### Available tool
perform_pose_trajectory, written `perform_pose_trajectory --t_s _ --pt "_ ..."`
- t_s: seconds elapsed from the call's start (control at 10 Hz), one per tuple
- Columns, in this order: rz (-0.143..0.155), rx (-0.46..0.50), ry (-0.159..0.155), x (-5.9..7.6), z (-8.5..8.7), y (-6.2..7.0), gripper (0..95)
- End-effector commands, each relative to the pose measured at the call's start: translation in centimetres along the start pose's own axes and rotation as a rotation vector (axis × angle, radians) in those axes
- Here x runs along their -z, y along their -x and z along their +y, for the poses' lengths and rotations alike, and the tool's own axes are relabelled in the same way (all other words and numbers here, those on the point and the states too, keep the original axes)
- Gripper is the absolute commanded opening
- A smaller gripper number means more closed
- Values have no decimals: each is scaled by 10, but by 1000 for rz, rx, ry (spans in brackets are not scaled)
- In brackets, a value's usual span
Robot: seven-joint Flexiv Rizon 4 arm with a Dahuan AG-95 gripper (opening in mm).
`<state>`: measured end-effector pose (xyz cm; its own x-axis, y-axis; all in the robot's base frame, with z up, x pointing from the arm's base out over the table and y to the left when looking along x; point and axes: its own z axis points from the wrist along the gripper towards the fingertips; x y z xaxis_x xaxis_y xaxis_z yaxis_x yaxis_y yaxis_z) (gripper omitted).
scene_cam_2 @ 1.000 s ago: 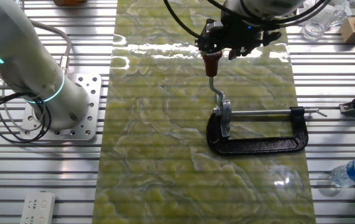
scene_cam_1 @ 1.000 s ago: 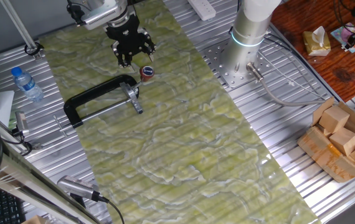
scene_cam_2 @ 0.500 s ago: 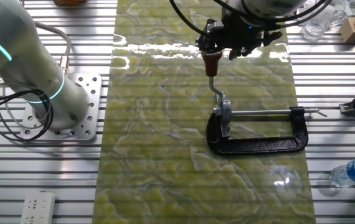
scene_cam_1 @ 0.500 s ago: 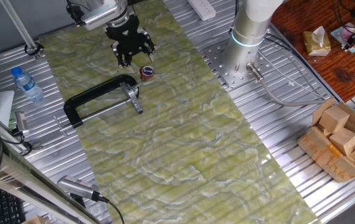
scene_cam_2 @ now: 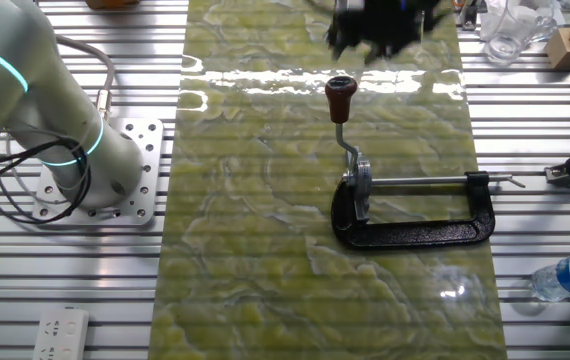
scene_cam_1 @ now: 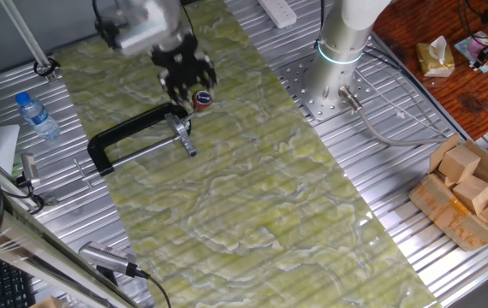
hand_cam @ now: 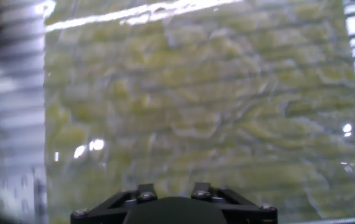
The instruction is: Pull up the lever
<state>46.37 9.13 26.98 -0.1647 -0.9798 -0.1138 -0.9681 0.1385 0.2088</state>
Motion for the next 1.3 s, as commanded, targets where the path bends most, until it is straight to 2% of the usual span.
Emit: perform_pose_trajectory --t_s 0.1,0.2,0.9,1.1,1.3 --pt "74 -336 -62 -6 0 41 0" --pt "101 -327 -77 -12 1 43 0" --pt "111 -236 -121 -50 12 9 0" --pt "118 -219 -121 -53 13 2 0" --pt "131 -149 -116 -52 12 -12 0"
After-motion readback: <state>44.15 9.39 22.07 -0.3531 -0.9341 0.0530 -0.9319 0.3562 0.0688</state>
